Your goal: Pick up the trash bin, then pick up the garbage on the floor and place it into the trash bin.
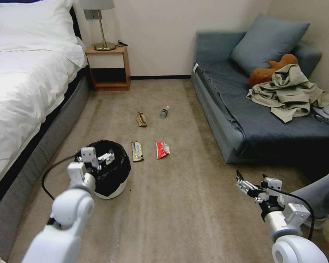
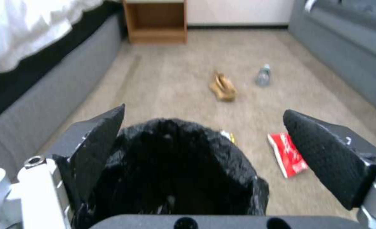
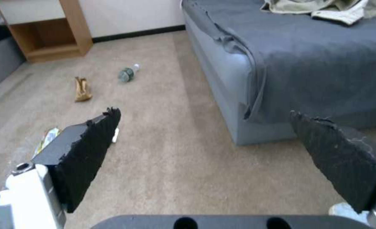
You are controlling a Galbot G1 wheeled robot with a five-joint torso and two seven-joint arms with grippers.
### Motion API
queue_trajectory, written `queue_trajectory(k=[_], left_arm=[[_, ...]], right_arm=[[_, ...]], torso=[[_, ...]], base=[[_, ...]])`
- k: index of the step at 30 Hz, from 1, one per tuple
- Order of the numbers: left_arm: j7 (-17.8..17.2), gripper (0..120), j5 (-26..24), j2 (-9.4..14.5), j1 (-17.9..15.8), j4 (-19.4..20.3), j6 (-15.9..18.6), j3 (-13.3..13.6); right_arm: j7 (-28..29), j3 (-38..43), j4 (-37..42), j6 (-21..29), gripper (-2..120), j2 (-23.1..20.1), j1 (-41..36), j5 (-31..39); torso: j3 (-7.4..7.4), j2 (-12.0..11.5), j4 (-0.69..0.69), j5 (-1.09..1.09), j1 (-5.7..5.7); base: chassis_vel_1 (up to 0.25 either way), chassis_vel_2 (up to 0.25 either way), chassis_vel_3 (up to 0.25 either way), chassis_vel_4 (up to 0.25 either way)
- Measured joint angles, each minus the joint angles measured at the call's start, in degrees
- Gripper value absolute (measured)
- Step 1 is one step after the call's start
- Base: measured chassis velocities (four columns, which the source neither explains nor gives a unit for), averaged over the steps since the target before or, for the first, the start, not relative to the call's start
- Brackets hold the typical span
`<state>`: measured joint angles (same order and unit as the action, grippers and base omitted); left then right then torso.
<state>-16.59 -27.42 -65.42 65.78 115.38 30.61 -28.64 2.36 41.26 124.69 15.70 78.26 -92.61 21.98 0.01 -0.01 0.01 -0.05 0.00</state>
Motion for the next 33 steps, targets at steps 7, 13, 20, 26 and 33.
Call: queue_trajectory(k=[7, 13, 20, 26, 33], left_arm=[[-3.04, 100, -8.43, 3.85, -3.82, -1.22, 5.24, -2.11], [-4.52, 100, -11.86, 5.13, -5.00, -3.28, 5.66, -3.15], [-4.68, 100, -13.05, 6.62, -6.14, -6.36, 5.76, -3.28], [-7.41, 99, -16.39, 6.88, -7.44, -11.47, 7.13, -2.42], [-11.54, 99, -18.13, 6.23, -9.83, -16.95, 8.31, -1.36]], right_arm=[[-0.07, -1.18, -2.00, -1.49, 100, 0.28, 0.15, -1.03], [-0.43, -2.32, -3.80, -2.49, 100, 0.60, 0.21, -3.00], [-0.62, -2.90, -5.05, -2.88, 100, 0.68, 0.34, -3.96], [-0.65, -3.92, -6.41, -2.24, 100, 1.27, 0.55, -6.90], [-0.53, -4.58, -7.15, -1.87, 100, 1.77, 0.16, -8.36]], torso=[[-0.01, 0.00, -0.01, 0.00, -0.01], [-0.01, 0.01, -0.01, 0.07, -0.01], [-0.01, 0.01, -0.01, 0.05, -0.01], [-0.01, 0.01, -0.01, 0.05, -0.01], [-0.01, 0.01, -0.02, 0.05, -0.01]], base=[[0.000, 0.000, 0.000, 0.000], [0.000, 0.000, 0.000, 0.000], [0.000, 0.000, 0.000, 0.000], [0.000, 0.000, 0.000, 0.000], [0.000, 0.000, 0.000, 0.000]])
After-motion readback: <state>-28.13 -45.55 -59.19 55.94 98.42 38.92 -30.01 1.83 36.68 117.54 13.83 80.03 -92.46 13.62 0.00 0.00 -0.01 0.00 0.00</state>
